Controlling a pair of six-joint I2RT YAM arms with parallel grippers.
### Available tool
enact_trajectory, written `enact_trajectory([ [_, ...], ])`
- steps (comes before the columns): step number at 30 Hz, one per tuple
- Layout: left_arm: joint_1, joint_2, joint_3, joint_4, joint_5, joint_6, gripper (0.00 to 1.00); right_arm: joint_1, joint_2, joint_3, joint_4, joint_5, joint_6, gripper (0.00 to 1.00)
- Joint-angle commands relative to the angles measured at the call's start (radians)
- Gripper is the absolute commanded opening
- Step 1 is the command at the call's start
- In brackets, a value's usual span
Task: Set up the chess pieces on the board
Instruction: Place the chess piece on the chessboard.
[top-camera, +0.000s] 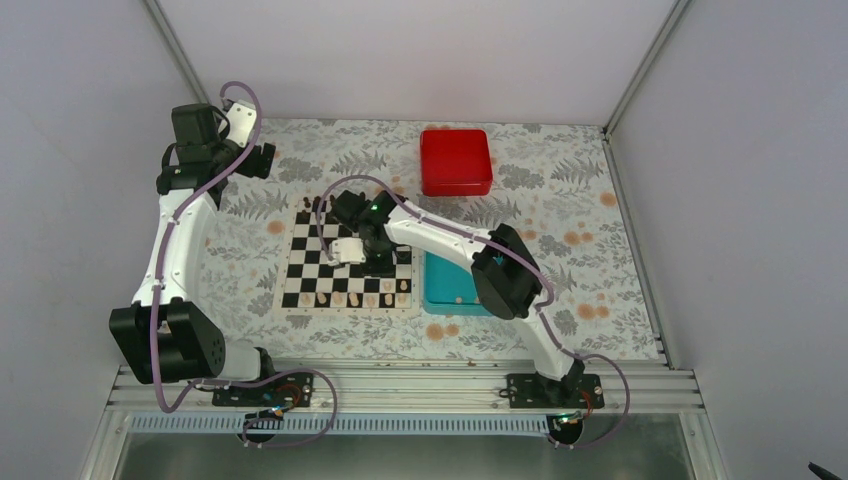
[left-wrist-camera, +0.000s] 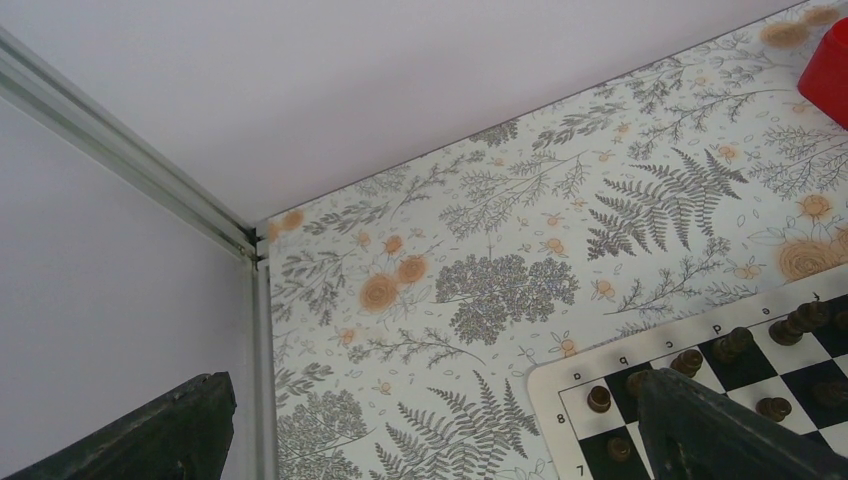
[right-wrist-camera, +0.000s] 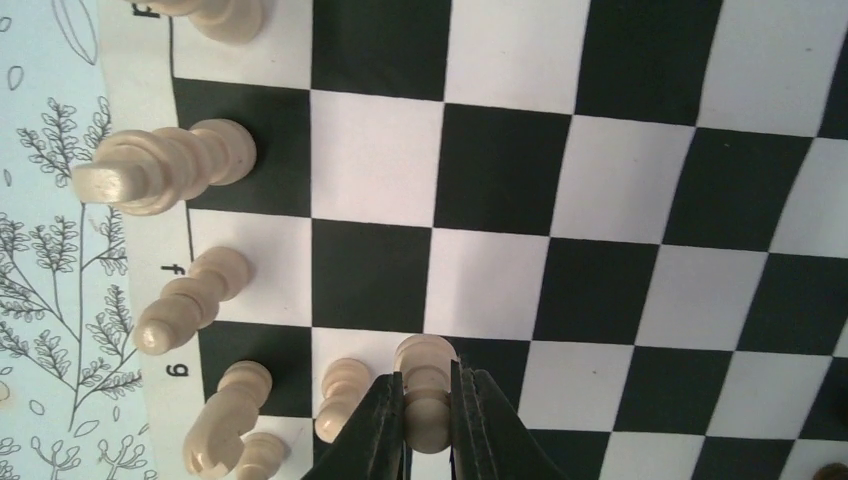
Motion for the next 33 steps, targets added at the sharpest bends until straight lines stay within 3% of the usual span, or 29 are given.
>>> enact_trajectory([
  [1, 0.008, -0.002, 0.003, 0.004, 0.024, 0.011, 1.0, 0.016, -0.001, -0.026, 0.017, -0.031, -0.012, 0.07],
  [33, 0.007, -0.004, -0.007, 0.006, 0.032, 0.012, 1.0, 0.046, 0.063, -0.067, 0.057, -0.065, -0.023, 0.08],
])
